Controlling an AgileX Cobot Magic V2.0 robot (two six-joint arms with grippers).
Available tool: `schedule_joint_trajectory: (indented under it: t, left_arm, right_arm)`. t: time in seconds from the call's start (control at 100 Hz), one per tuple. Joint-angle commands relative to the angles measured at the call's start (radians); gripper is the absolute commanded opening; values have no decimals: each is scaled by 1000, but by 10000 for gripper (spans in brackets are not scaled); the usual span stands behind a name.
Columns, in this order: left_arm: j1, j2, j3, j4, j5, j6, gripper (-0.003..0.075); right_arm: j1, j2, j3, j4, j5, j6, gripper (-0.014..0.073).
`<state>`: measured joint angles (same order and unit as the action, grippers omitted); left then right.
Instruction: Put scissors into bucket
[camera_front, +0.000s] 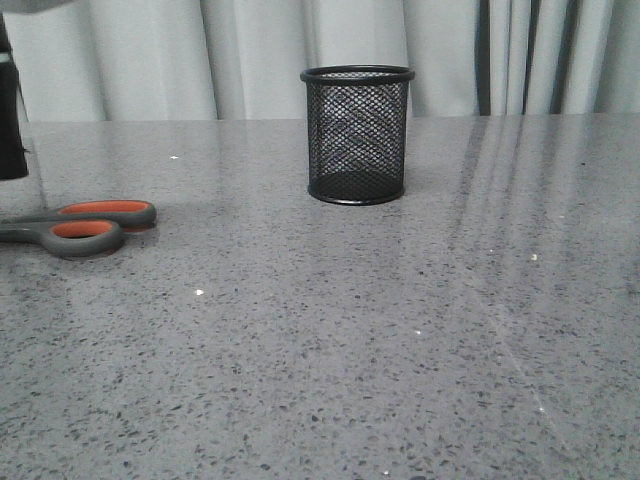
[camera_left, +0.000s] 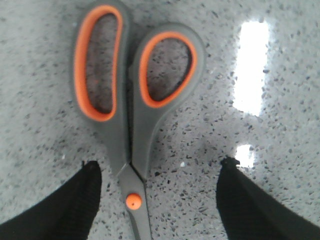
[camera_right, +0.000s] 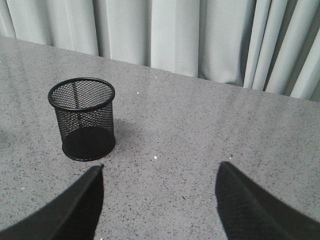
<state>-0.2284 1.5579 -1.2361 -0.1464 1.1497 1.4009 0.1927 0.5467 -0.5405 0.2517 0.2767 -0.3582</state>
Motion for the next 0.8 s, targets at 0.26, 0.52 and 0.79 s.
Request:
schedule_joint_trajectory:
  t: [0.26,0.52,0.79]
  left_arm:
    - [6,24,-33,-6,-46,43,439]
    - [8,73,-35,-7,-61,43,439]
    - [8,101,-46,-17,-62,26,439]
  right_arm:
    - [-1,3,-36,8,-46,-9,437]
    - [-1,3,-36,8,-45,-9,437]
    - [-1,3,-36,8,-45,-9,437]
